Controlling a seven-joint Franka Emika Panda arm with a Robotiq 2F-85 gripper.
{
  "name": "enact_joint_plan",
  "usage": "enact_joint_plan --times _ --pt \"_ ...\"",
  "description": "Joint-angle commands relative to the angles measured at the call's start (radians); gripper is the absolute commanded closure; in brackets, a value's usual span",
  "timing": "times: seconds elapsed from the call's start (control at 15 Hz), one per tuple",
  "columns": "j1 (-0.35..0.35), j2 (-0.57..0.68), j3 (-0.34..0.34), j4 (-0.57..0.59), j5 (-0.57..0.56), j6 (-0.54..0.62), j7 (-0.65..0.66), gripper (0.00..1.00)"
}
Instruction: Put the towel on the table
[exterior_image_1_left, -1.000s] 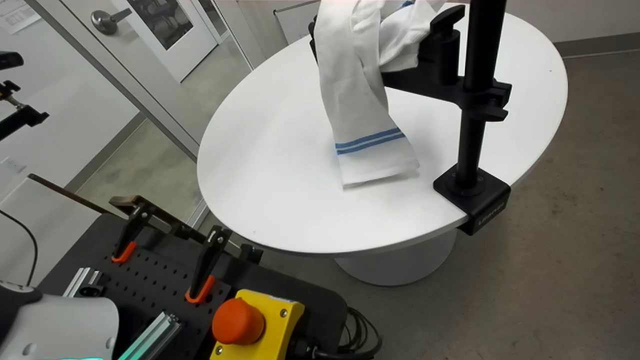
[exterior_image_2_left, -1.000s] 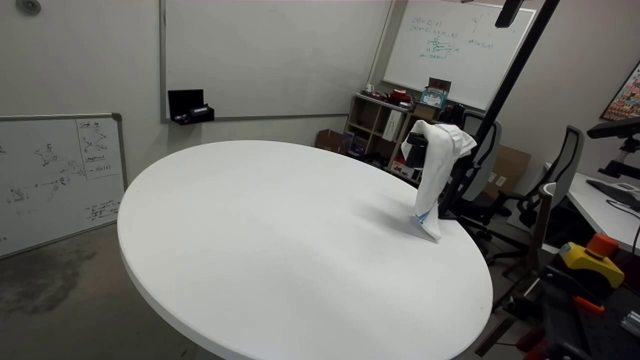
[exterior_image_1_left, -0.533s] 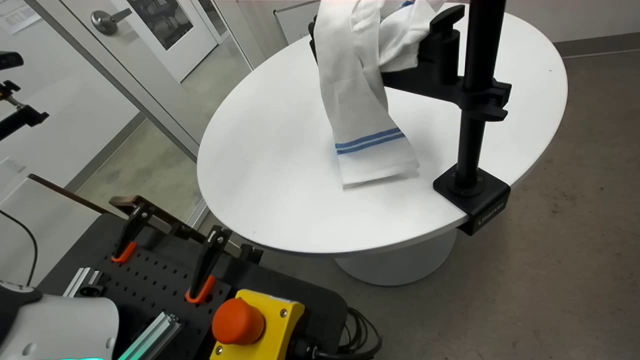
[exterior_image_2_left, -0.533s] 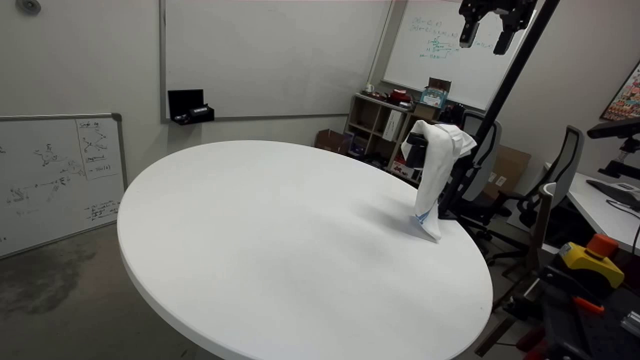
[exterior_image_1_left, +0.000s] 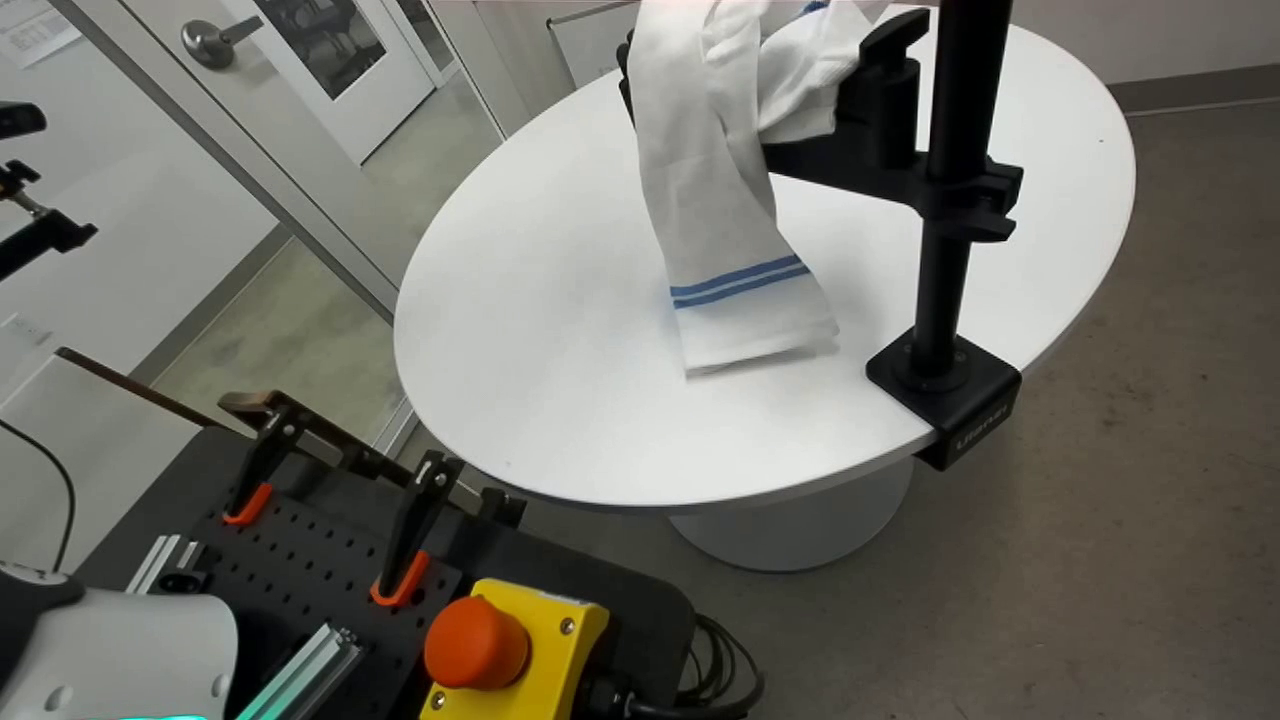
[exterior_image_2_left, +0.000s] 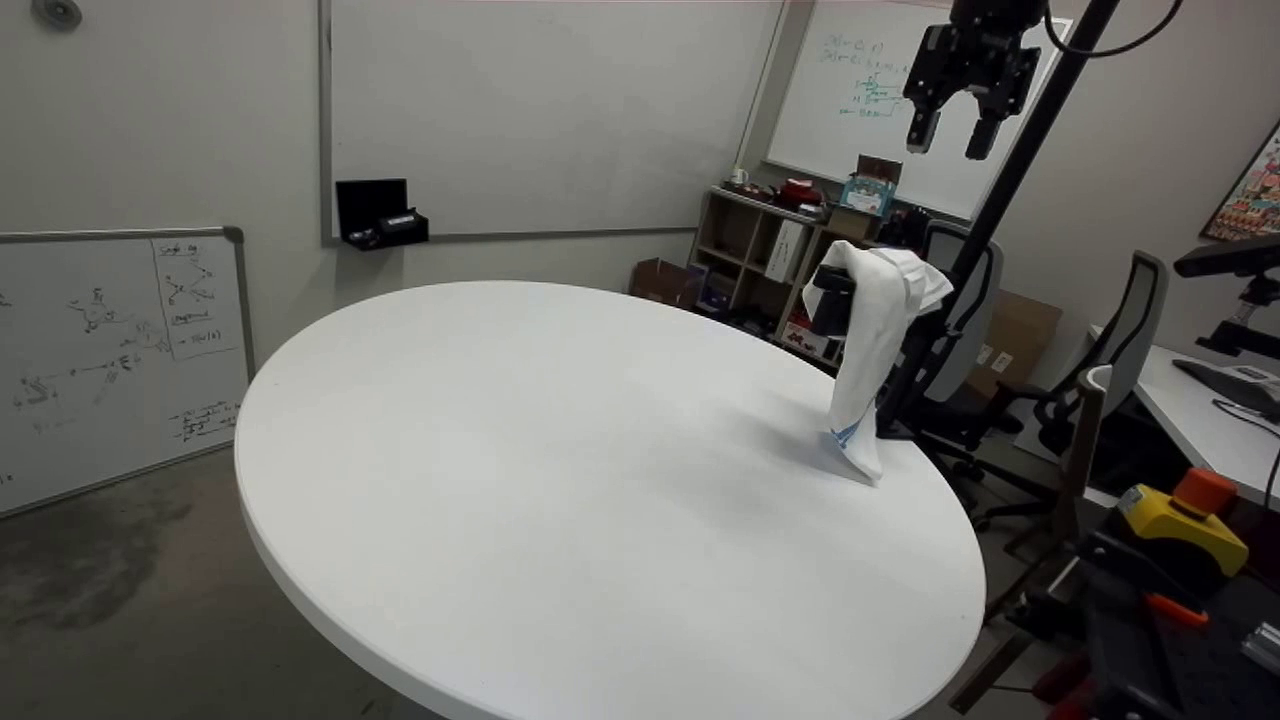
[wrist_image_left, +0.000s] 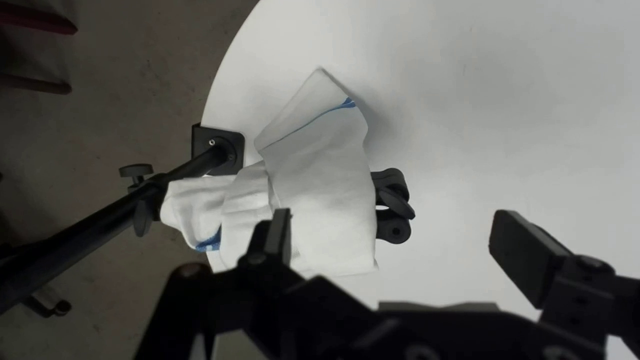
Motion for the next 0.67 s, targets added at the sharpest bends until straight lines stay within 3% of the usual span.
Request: enact_joint_plan --times 0.0,0.6 --pt "-0.009 0.086 -0.023 0.044 -0.046 0.066 -0.003 0.00" --pt "0.019 0.235 -0.043 0.076 -0.171 0.216 0.077 0.00"
